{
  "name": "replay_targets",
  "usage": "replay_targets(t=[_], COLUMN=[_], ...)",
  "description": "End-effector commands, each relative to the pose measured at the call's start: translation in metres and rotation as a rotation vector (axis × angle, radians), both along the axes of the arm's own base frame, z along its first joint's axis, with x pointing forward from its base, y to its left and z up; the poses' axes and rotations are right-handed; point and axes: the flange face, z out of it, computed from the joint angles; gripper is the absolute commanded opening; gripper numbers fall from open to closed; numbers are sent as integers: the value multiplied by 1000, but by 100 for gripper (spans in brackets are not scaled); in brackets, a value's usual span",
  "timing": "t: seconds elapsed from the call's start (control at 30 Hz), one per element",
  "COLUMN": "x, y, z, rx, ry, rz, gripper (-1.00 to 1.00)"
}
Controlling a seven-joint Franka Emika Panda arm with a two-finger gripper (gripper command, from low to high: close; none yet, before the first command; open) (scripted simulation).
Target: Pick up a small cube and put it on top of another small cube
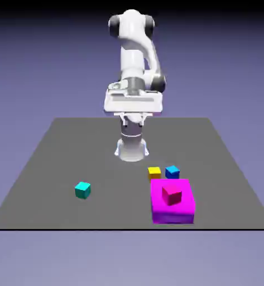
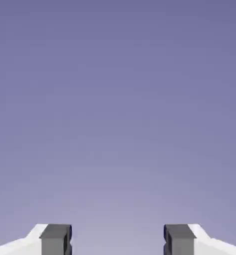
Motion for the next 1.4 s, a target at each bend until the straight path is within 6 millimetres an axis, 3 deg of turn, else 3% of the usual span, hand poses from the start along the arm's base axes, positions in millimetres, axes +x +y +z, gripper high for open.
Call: replay_targets(t=[0.0,0.1,0.2,0.3,0.43,0.5,0.53,0.73,0.77,0.8,0.83,1.03,1.1,1.37], x=[2,-2,-20,-51,-108,-132,-132,-149,-149,-149,-149,-132,-132,-31], y=[16,62,106,145,185,196,196,188,188,188,188,196,196,219], z=[-18,-73,-126,-177,-237,-256,-256,-321,-322,-322,-322,-256,-256,-207], rx=[-1,-17,-53,-111,-222,-272,-272,-272,-272,-272,-272,-272,-272,-387], ry=[72,287,500,711,985,1082,1082,1082,1082,1082,1082,1082,1082,1014], rz=[25,98,166,229,302,325,325,325,325,325,325,325,325,659], gripper=[0,0,0,0,0,0,0,0,0,-100,-100,-100,-100,-100])
